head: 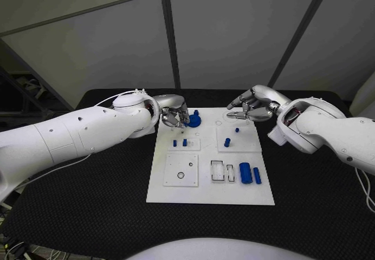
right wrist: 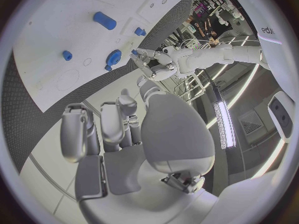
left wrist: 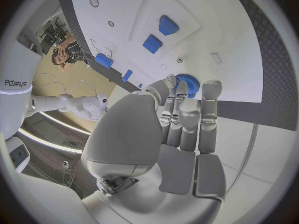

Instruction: Assemble the parts on the task board

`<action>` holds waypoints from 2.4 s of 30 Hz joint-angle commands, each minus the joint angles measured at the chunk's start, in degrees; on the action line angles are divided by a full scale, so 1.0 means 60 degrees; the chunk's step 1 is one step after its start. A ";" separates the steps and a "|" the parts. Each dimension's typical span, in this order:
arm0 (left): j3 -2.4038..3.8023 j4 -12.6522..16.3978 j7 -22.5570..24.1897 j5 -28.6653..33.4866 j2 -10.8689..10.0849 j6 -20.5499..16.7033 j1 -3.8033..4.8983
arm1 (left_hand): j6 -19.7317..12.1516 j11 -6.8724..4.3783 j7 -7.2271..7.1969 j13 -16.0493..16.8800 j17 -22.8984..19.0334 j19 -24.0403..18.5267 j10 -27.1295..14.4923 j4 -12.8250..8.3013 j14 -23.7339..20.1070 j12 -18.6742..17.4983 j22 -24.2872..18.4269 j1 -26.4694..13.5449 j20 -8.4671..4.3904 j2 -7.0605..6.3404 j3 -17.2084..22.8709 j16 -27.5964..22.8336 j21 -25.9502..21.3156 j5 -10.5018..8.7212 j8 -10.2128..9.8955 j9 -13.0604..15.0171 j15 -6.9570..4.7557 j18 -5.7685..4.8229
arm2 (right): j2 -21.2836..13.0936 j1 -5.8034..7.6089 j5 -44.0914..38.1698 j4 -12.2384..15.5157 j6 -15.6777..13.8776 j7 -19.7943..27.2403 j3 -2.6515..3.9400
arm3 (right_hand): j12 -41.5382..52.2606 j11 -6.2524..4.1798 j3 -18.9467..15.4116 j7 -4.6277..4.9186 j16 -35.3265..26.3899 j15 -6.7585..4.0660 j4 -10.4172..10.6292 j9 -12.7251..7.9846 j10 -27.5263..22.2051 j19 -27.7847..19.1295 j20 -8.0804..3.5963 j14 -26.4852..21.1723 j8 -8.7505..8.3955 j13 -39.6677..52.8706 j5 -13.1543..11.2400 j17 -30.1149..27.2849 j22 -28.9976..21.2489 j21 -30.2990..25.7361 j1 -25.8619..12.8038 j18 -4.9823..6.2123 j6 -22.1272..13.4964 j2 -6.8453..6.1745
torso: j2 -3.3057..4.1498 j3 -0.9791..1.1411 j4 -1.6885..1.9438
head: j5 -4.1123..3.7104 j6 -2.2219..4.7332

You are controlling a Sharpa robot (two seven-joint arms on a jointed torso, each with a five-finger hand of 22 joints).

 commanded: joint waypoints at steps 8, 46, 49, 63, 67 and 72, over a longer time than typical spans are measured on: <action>0.0010 0.0024 -0.0215 0.0112 -0.0138 0.0311 -0.0119 | 0.0081 -0.0016 -0.0018 -0.0008 -0.0056 0.0059 0.0073 0.0019 0.0056 -0.0010 0.0507 -0.0119 -0.0026 0.0016 0.0018 -0.0010 0.0010 -0.0026 0.0036 -0.0003 0.0002 -0.0224 | -0.0016 0.0016 -0.0019 0.0019 -0.0021 0.0072 0.0005 | 0.0024 -0.0007 0.0036 -0.0011 0.0023 -0.0043 0.0014 0.0011 0.0056 0.0046 -0.0032 0.0089 0.0015 0.0011 0.0038 0.0011 0.0909 -0.0008 0.0092 0.0138 0.0079 0.0004 | 0.0002 0.0006 -0.0016 | 0.0021 -0.0031; 0.0006 -0.0087 -0.0404 0.0093 0.0005 0.0822 -0.0158 | 0.0097 -0.0021 -0.0025 -0.0012 -0.0253 0.0019 0.0090 -0.0042 -0.0009 -0.0029 0.0487 -0.0149 -0.0033 -0.0047 0.0032 -0.0111 -0.0039 -0.0184 0.0008 -0.0028 -0.0003 -0.0218 | -0.0013 0.0016 -0.0020 0.0025 -0.0013 0.0055 0.0005 | 0.0024 -0.0007 0.0036 -0.0011 0.0023 -0.0043 0.0014 0.0011 0.0056 0.0046 -0.0032 0.0089 0.0015 0.0011 0.0038 0.0011 0.0909 -0.0008 0.0092 0.0138 0.0079 0.0004 | -0.0001 0.0002 -0.0012 | 0.0040 -0.0132; 0.0005 -0.0091 -0.0448 0.0042 0.0009 0.0843 -0.0160 | 0.0091 -0.0019 -0.0025 -0.0014 -0.0261 0.0006 0.0085 -0.0041 -0.0011 -0.0037 0.0481 -0.0170 -0.0032 -0.0062 0.0027 -0.0115 -0.0061 -0.0209 -0.0002 -0.0034 -0.0001 -0.0216 | -0.0013 0.0016 -0.0020 0.0024 -0.0013 0.0056 0.0005 | 0.0024 -0.0007 0.0036 -0.0011 0.0023 -0.0043 0.0014 0.0011 0.0056 0.0046 -0.0032 0.0089 0.0015 0.0011 0.0038 0.0011 0.0909 -0.0008 0.0092 0.0138 0.0079 0.0004 | -0.0001 0.0002 -0.0015 | 0.0040 -0.0133; 0.0003 -0.0081 -0.0485 -0.0018 0.0026 0.0991 -0.0166 | 0.0070 -0.0012 -0.0021 -0.0018 -0.0313 -0.0015 0.0070 -0.0039 -0.0025 -0.0057 0.0469 -0.0228 -0.0027 -0.0119 0.0010 -0.0136 -0.0091 -0.0258 -0.0030 -0.0053 0.0005 -0.0214 | -0.0005 0.0016 -0.0020 0.0010 -0.0008 0.0052 0.0005 | 0.0024 -0.0007 0.0036 -0.0011 0.0023 -0.0043 0.0014 0.0011 0.0056 0.0046 -0.0032 0.0089 0.0015 0.0011 0.0038 0.0011 0.0909 -0.0008 0.0092 0.0138 0.0079 0.0004 | -0.0002 0.0001 -0.0004 | 0.0035 -0.0161; 0.0001 -0.0102 -0.0474 -0.0018 0.0048 0.0977 -0.0166 | -0.0096 0.0026 0.0021 -0.0035 -0.0384 -0.0045 -0.0024 -0.0002 -0.0042 -0.0128 0.0446 -0.0346 -0.0008 -0.0225 0.0000 -0.0160 -0.0143 -0.0293 -0.0149 -0.0122 0.0036 -0.0212 | 0.0001 0.0016 -0.0020 0.0003 -0.0009 0.0054 0.0005 | 0.0027 -0.0010 0.0037 -0.0013 -0.0013 -0.0047 0.0021 0.0019 0.0092 0.0040 -0.0036 0.0097 0.0010 -0.0003 0.0037 -0.0014 0.0889 -0.0035 0.0091 0.0142 0.0082 -0.0001 | 0.0000 0.0004 -0.0011 | 0.0044 -0.0160; -0.0001 -0.0131 -0.0454 -0.0017 0.0072 0.0924 -0.0167 | -0.0612 0.0035 -0.0022 -0.0051 -0.0477 -0.0065 -0.0203 0.0056 -0.0053 -0.0245 0.0410 -0.0492 0.0017 -0.0410 0.0024 -0.0187 -0.0215 -0.0338 -0.0407 -0.0309 0.0054 -0.0201 | 0.0007 0.0016 -0.0020 -0.0002 -0.0007 0.0053 0.0005 | 0.0027 -0.0010 0.0037 -0.0013 -0.0013 -0.0047 0.0021 0.0019 0.0092 0.0040 -0.0036 0.0097 0.0010 -0.0003 0.0037 -0.0014 0.0889 -0.0035 0.0091 0.0142 0.0082 -0.0001 | 0.0000 0.0005 -0.0017 | 0.0033 -0.0163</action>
